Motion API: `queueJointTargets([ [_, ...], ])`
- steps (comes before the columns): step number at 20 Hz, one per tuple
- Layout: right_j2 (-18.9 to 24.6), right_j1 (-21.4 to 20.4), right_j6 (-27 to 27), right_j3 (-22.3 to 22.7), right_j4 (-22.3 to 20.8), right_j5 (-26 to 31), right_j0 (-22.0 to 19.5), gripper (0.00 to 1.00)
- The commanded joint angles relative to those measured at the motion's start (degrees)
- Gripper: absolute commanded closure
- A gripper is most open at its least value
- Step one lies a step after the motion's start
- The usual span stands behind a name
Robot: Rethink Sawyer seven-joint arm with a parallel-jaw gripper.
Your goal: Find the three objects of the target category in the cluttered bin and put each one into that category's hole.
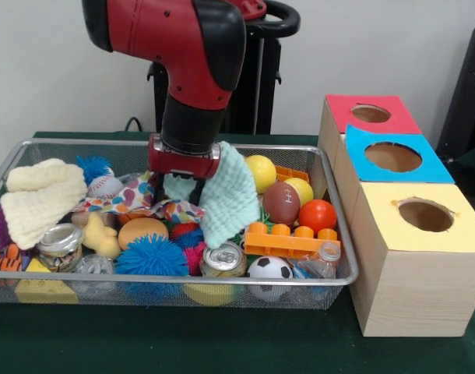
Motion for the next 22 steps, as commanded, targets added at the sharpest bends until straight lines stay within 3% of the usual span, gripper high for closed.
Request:
queueJointTargets([
  [1, -0.8, 3.0, 8.3, -0.3, -2.5, -5.8, -0.1, 0.00],
  [7, 1.0, -9.8, 1.8, 3.2, -2.5, 4.0, -3.4, 0.00],
  [13, 11.4, -17.1, -3.0, 5.9, 1.8, 13.0, -11.2, 0.00],
  [22, 11.5, -13.8, -0.5, 4.2, -1.7, 11.8, -10.7, 0.00],
])
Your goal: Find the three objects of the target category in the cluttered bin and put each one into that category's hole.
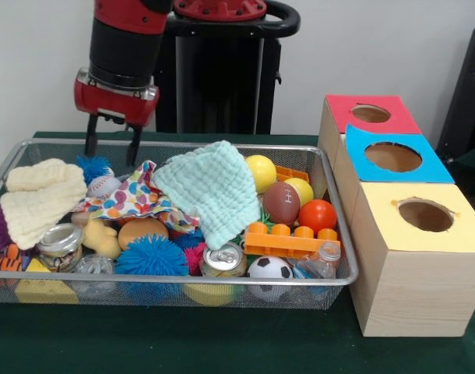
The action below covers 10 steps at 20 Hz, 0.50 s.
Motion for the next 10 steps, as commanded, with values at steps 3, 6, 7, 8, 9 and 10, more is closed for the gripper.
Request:
queueJointTargets([
  [3, 8.5, 1.3, 0.1, 2.1, -1.4, 2.7, -0.7, 0.00],
  [6, 9.6, 2.3, 0.4, 2.5, -1.3, 1.4, -1.6, 0.00],
  [7, 9.9, 2.7, 0.5, 2.5, -1.2, 1.2, -1.8, 0.00],
  [8, 10.1, 2.7, 0.7, 3.1, -1.3, 0.8, -2.1, 0.00],
  [9, 10.0, 2.9, 1.0, 3.1, -1.4, 0.6, -2.2, 0.00],
  [10, 10.3, 3.1, 1.1, 3.6, -1.5, 0.1, -2.6, 0.00],
])
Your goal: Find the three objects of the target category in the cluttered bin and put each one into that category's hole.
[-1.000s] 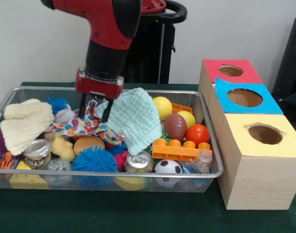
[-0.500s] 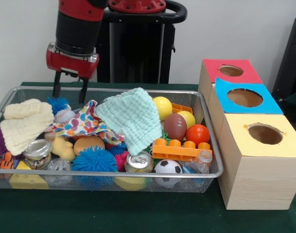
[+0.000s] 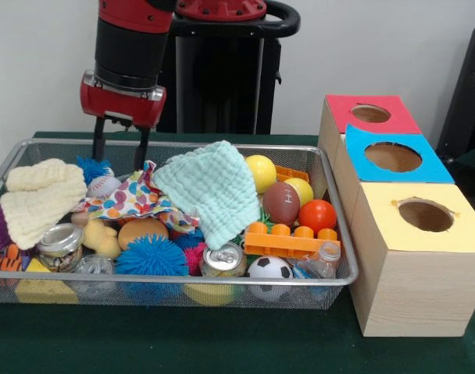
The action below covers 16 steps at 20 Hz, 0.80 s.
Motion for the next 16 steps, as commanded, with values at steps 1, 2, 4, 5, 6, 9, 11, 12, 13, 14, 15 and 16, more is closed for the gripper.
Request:
queueJointTargets([
  [1, 7.8, 3.5, 1.4, 3.7, -1.8, -0.6, -2.3, 0.00],
  [2, 7.6, 4.4, 1.8, 3.3, -2.1, -1.3, -2.1, 0.00],
  [4, 7.2, 5.6, 2.5, 2.9, -2.8, -3.1, -2.1, 0.00],
  [5, 7.1, 6.0, 2.7, 2.8, -3.2, -3.9, -2.2, 0.00],
  [6, 7.0, 6.6, 2.9, 2.7, -3.4, -4.6, -2.2, 0.00],
  [9, 5.8, 8.0, 3.8, 2.0, -4.2, -7.2, -1.4, 0.00],
  [11, 5.5, 9.1, 4.2, 1.4, -4.6, -8.4, -1.2, 0.00],
  [12, 5.2, 9.3, 4.5, 1.2, -4.7, -8.8, -0.9, 0.00],
  [13, 5.2, 9.7, 4.5, 1.2, -4.8, -9.3, -1.0, 0.00],
  [14, 5.1, 9.9, 4.8, 1.3, -4.8, -9.9, -0.9, 0.00],
  [15, 5.2, 10.3, 5.0, 1.4, -4.8, -10.4, -1.0, 0.00],
  [16, 5.3, 10.3, 5.2, 1.4, -4.6, -10.7, -0.9, 0.00],
])
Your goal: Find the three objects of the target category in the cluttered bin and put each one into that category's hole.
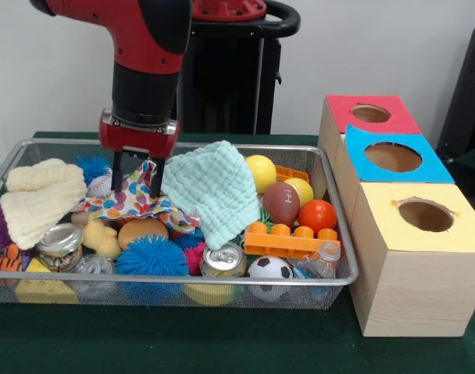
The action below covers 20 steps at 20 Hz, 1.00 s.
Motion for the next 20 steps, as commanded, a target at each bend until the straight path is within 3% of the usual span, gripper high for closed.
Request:
queueJointTargets([
  [1, 4.5, 3.8, 5.2, 1.5, -2.9, -4.2, -0.5, 0.00],
  [11, 5.1, 4.0, 4.9, 1.7, -2.5, -4.5, -0.8, 0.00],
  [17, 0.2, 5.2, 5.3, -1.1, -2.3, 0.1, 3.2, 0.00],
  [20, -1.0, 6.1, 5.7, -1.2, -2.3, -0.4, 4.1, 0.00],
])
